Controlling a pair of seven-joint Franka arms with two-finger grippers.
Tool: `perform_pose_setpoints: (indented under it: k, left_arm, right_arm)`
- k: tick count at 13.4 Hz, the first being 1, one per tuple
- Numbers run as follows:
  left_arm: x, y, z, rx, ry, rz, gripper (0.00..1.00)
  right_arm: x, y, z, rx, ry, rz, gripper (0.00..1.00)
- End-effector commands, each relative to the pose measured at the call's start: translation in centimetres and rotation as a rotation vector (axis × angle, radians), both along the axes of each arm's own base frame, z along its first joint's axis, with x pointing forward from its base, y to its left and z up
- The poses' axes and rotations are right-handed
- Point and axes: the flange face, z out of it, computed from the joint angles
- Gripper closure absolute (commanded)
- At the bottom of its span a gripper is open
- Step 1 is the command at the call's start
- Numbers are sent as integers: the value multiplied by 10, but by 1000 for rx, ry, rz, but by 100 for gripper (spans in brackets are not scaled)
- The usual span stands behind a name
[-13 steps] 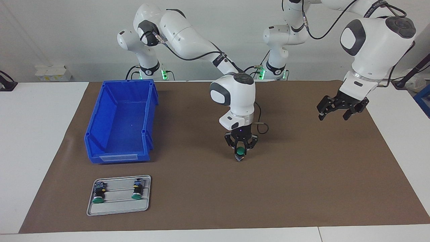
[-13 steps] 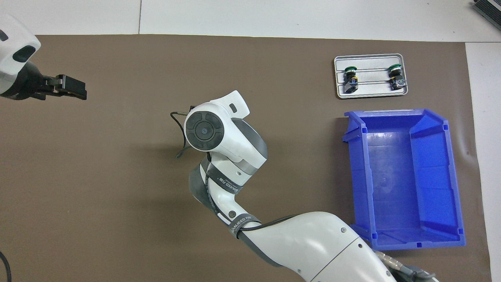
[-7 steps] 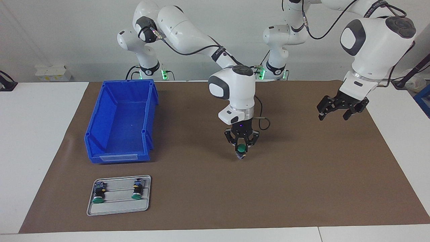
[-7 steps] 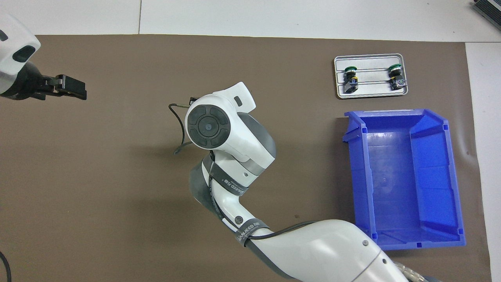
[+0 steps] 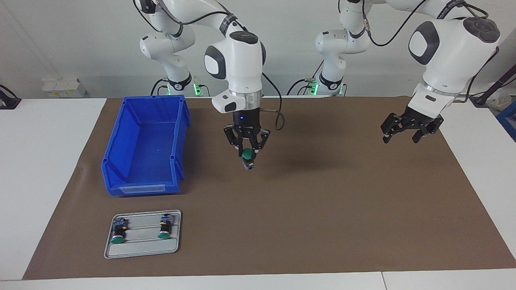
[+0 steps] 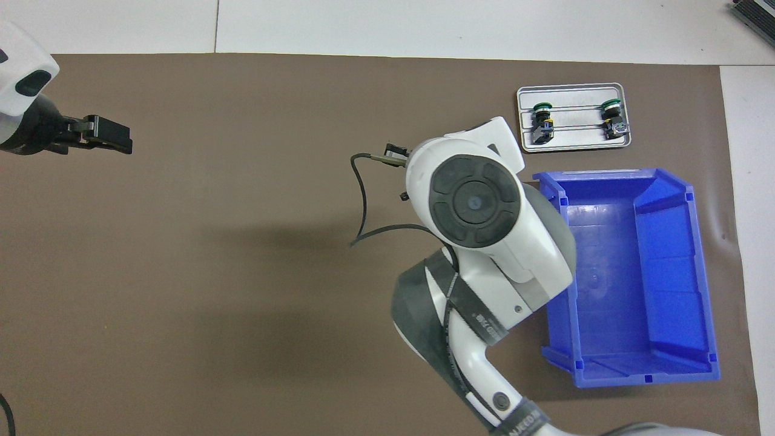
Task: Place and press button with both arms
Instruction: 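Carry the green button with the right gripper over the blue bin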
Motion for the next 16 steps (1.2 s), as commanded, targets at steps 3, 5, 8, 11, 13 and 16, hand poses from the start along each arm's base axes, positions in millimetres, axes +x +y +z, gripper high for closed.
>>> perform_pose_setpoints:
  k: [3,5,8,11,13,16]
  left_arm:
    - [-9,5,2,-11,-4,-4,0]
    - [-9,5,2,-9,-4,-5,0]
    - [-9,5,2,-11,-2,-3,0]
    - [-28,0,-10,-4,60,-14,0]
    - [-31,-4,-10,-4,64,-18,0]
    - [-30,9,-9,-5,59,3,0]
  right_arm:
    - [-24,-124,10,-72,59,165,100]
    - [-21,-174,10,-108,90,261,100]
    - [-16,-226,0,-130,124,444,100]
    - [-14,-262,-5,-157,129,631,100]
    - [-15,-285,-20,-167,142,749,100]
    - [-11,-327,-43,-111,100,894,100]
